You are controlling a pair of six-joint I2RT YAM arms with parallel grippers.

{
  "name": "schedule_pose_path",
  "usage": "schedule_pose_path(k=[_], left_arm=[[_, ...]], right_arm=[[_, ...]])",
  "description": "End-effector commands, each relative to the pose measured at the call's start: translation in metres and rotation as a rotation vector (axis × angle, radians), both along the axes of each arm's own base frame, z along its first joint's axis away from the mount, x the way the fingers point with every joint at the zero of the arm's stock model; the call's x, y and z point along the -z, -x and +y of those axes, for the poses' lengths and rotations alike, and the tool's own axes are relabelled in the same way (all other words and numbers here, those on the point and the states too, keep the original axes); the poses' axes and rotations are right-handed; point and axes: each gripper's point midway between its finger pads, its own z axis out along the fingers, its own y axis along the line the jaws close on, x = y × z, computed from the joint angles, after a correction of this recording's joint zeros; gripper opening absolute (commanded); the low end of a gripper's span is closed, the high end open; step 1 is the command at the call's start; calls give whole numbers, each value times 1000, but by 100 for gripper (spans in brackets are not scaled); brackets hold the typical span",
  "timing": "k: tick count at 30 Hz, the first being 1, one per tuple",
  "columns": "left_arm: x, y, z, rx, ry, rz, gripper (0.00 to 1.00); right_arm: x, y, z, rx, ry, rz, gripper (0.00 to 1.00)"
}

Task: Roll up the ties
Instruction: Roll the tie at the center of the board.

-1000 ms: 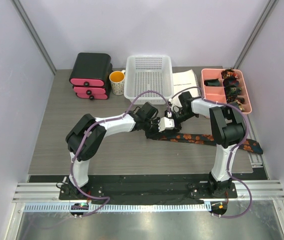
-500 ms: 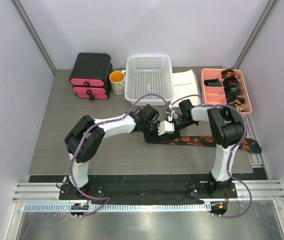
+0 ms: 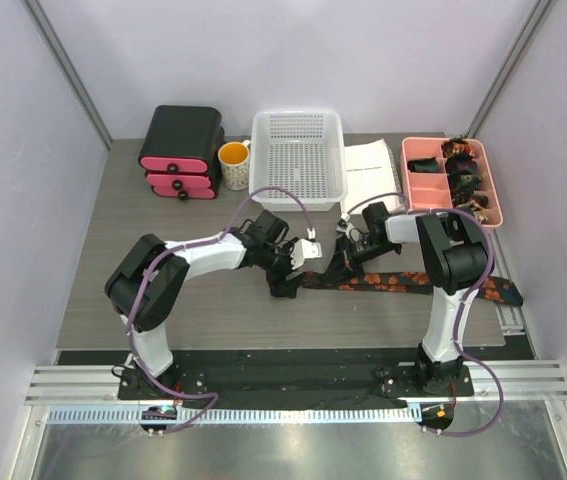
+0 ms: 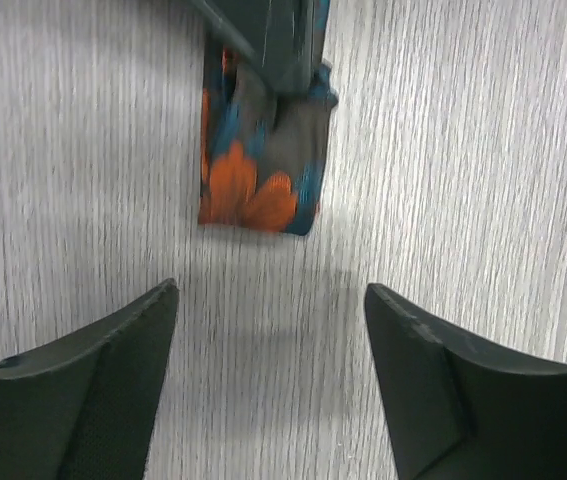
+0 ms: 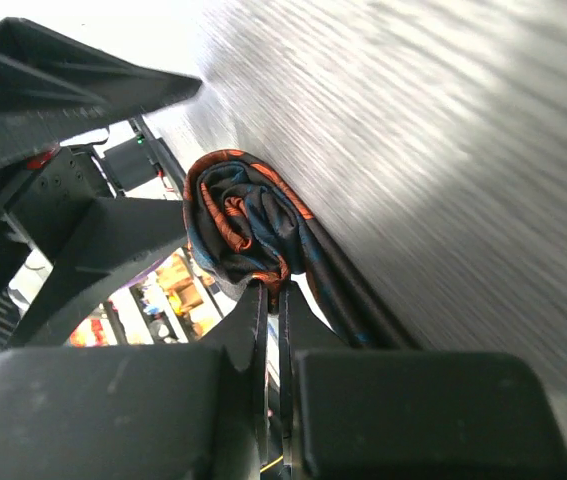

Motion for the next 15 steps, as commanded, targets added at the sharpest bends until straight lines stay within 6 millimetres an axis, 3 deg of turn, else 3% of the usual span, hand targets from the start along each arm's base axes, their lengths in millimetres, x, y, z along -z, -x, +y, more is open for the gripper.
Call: schedule_pose_path(k=[1, 9, 15], left_arm=[[-25, -8, -19, 23, 150, -73, 79], [-17, -20, -43, 36, 199, -79, 85], [-3, -18, -56, 53, 219, -65, 74]], right_arm=[[20, 0, -12, -1, 58, 6, 1], [22, 3, -13, 1, 25, 50, 1], [24, 5, -14, 4, 0, 66, 1]])
